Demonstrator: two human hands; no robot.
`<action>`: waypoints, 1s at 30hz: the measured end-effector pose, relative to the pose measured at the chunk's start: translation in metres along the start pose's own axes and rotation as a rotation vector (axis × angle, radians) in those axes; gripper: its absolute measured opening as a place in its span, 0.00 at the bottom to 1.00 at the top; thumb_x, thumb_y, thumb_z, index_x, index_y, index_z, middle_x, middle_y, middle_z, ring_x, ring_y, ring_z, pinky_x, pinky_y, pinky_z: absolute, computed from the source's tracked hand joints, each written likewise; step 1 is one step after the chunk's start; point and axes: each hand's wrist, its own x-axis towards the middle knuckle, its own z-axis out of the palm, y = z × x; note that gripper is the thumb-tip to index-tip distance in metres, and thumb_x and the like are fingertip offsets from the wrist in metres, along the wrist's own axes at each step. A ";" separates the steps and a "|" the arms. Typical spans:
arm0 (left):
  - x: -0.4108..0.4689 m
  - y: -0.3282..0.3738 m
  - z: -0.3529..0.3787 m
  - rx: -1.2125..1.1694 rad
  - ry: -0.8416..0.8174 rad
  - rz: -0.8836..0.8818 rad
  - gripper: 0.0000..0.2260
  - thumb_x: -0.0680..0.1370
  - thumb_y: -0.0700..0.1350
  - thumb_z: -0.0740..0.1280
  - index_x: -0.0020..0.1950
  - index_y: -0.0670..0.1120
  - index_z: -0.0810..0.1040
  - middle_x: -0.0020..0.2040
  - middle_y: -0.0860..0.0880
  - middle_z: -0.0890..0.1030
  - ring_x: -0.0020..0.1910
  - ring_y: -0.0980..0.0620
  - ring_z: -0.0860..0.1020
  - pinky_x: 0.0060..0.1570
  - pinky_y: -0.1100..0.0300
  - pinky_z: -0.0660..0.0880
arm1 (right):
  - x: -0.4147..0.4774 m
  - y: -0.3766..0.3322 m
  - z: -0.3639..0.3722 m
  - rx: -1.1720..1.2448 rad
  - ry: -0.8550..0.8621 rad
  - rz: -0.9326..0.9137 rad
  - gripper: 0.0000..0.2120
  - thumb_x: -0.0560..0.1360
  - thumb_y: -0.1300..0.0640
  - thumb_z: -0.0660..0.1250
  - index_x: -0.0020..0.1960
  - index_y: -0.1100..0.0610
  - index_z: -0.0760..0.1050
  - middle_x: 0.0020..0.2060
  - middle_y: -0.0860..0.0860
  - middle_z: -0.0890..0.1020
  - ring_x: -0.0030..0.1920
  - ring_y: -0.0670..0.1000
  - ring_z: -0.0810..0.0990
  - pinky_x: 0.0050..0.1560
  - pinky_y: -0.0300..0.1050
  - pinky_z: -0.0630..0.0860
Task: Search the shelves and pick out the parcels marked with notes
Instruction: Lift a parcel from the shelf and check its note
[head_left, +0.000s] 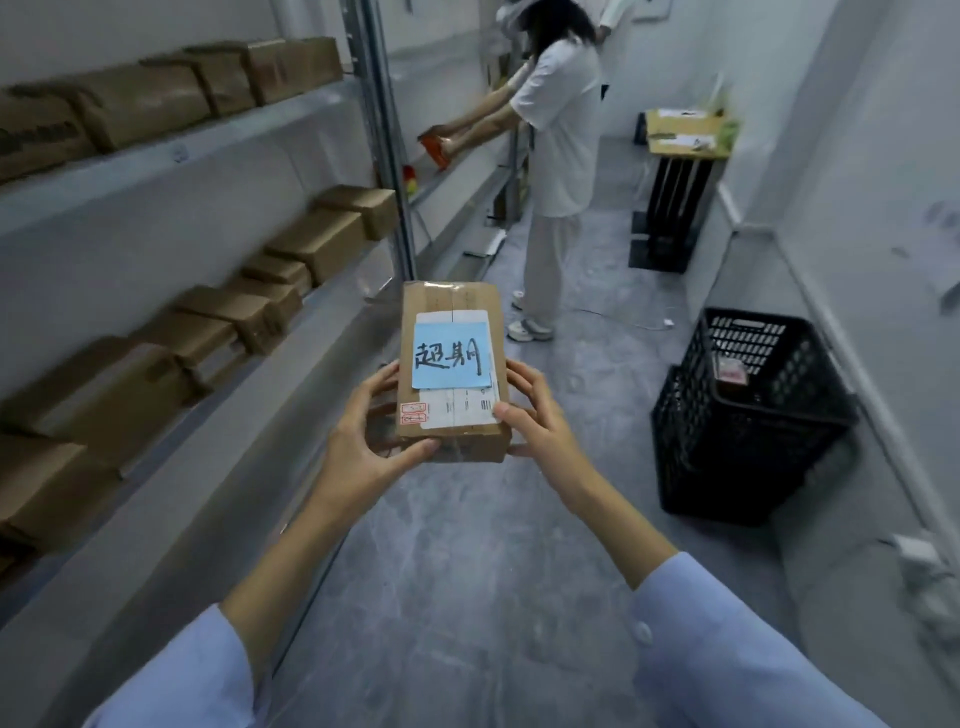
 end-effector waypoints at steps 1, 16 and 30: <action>0.005 0.003 0.026 -0.014 -0.026 -0.005 0.40 0.65 0.53 0.80 0.73 0.56 0.65 0.67 0.60 0.73 0.64 0.63 0.73 0.52 0.68 0.77 | -0.005 0.003 -0.025 0.002 0.030 0.014 0.22 0.81 0.57 0.63 0.72 0.43 0.62 0.65 0.35 0.72 0.60 0.39 0.77 0.45 0.38 0.80; 0.100 0.060 0.350 -0.132 -0.306 -0.003 0.39 0.67 0.46 0.79 0.74 0.57 0.65 0.64 0.65 0.72 0.60 0.66 0.74 0.47 0.61 0.81 | -0.028 0.025 -0.346 -0.073 0.321 0.116 0.22 0.74 0.43 0.64 0.64 0.25 0.63 0.67 0.40 0.72 0.67 0.46 0.72 0.64 0.58 0.74; 0.276 0.022 0.520 -0.192 -0.507 -0.036 0.38 0.67 0.49 0.80 0.73 0.57 0.66 0.66 0.60 0.74 0.61 0.63 0.75 0.47 0.58 0.81 | 0.099 0.066 -0.519 -0.039 0.430 0.221 0.25 0.81 0.52 0.61 0.73 0.36 0.56 0.64 0.38 0.71 0.56 0.32 0.74 0.46 0.36 0.78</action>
